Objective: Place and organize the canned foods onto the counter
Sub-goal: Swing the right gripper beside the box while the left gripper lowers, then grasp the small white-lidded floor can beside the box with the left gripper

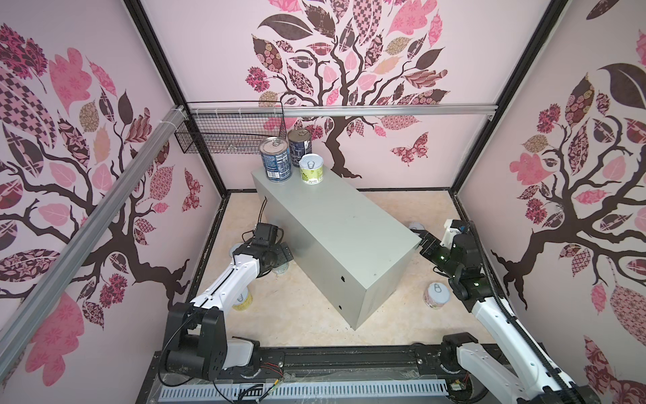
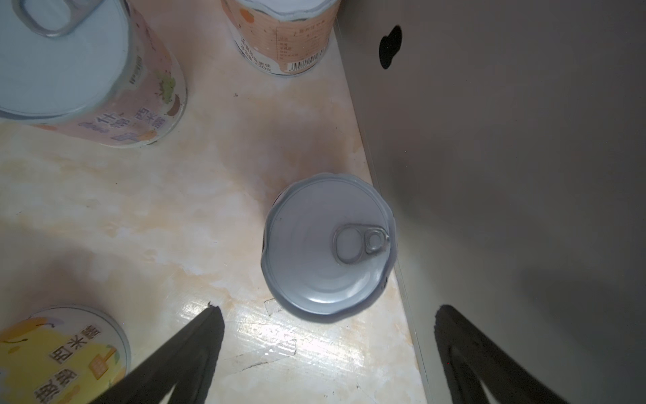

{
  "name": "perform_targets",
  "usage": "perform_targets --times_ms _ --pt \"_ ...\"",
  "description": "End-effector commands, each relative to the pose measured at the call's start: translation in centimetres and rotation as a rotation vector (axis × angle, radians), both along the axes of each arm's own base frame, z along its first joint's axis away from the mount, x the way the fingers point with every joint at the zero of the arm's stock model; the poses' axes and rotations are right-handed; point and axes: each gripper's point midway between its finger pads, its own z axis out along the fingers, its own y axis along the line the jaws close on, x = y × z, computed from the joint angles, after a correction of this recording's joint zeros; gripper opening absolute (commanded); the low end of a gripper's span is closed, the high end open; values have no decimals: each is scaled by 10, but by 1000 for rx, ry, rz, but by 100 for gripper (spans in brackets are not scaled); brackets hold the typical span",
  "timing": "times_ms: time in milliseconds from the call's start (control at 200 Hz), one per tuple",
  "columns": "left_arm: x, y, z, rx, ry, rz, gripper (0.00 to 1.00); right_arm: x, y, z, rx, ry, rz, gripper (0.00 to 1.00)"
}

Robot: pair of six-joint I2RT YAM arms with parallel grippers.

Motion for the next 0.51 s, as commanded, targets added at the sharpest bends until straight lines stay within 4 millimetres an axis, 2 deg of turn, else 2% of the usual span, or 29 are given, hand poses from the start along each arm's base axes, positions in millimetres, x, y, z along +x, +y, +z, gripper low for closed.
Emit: perform_targets --times_ms 0,300,500 --pt "16 -2 2 -51 -38 29 98 4 -1 13 6 -72 1 100" --pt "23 6 -12 -55 -1 60 98 5 5 -5 -6 -55 38 100" --pt "26 5 -21 -63 27 64 98 6 8 -8 10 -57 54 100"
